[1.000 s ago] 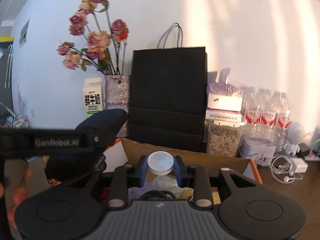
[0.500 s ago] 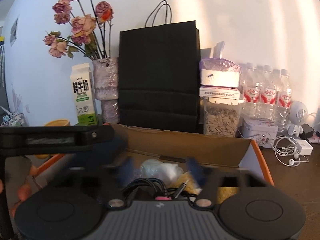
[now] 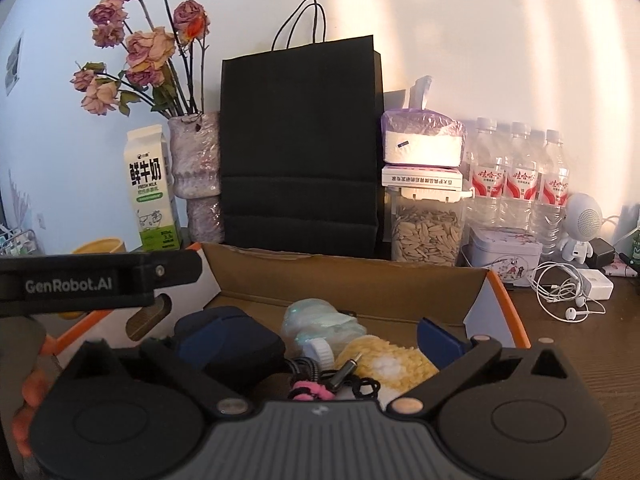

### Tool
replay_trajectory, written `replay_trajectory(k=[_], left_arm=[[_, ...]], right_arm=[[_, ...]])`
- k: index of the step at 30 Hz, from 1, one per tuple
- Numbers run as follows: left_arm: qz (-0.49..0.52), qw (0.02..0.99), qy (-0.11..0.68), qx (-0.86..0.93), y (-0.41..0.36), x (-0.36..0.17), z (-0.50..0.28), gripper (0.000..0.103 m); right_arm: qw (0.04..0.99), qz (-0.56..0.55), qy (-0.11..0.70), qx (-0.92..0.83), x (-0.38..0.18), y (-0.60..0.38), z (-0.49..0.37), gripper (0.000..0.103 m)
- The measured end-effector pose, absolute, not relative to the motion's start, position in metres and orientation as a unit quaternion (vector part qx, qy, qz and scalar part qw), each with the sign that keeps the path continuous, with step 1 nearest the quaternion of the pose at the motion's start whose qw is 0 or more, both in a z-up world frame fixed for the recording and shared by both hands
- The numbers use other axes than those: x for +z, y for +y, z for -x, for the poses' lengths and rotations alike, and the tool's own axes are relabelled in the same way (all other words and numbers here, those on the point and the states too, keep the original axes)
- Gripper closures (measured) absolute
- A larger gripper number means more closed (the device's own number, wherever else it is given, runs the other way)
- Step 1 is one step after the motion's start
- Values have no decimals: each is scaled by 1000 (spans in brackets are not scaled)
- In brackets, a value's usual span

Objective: Organize objects
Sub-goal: 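Open both tools to drop the navy case and white cap into the box, then move both tools out of the box back toward the table items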

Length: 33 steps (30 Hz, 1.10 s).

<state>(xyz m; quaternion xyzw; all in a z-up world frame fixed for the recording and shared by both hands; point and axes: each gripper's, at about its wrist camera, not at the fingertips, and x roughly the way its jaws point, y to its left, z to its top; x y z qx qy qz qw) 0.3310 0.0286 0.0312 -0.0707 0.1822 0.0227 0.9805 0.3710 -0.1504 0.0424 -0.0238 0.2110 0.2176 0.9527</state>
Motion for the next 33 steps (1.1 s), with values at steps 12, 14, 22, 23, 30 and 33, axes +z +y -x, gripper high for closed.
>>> replay_trajectory(k=[12, 14, 22, 23, 30, 33], left_arm=[[73, 983, 171, 9, 38, 41, -296, 0], [73, 983, 168, 11, 40, 39, -285, 0], [77, 984, 151, 47, 50, 32, -243, 0], [81, 983, 155, 50, 52, 30, -238, 0], [90, 978, 176, 61, 62, 22, -208, 0], [92, 977, 180, 66, 67, 21, -193, 0]], right_arm=[[956, 33, 193, 219, 48, -158, -348, 0], [957, 29, 193, 215, 48, -163, -340, 0], [963, 17, 182, 199, 47, -198, -304, 0], [963, 16, 182, 197, 46, -202, -300, 0], [960, 31, 205, 190, 34, -222, -269, 0], [956, 42, 217, 193, 28, -227, -257, 0]])
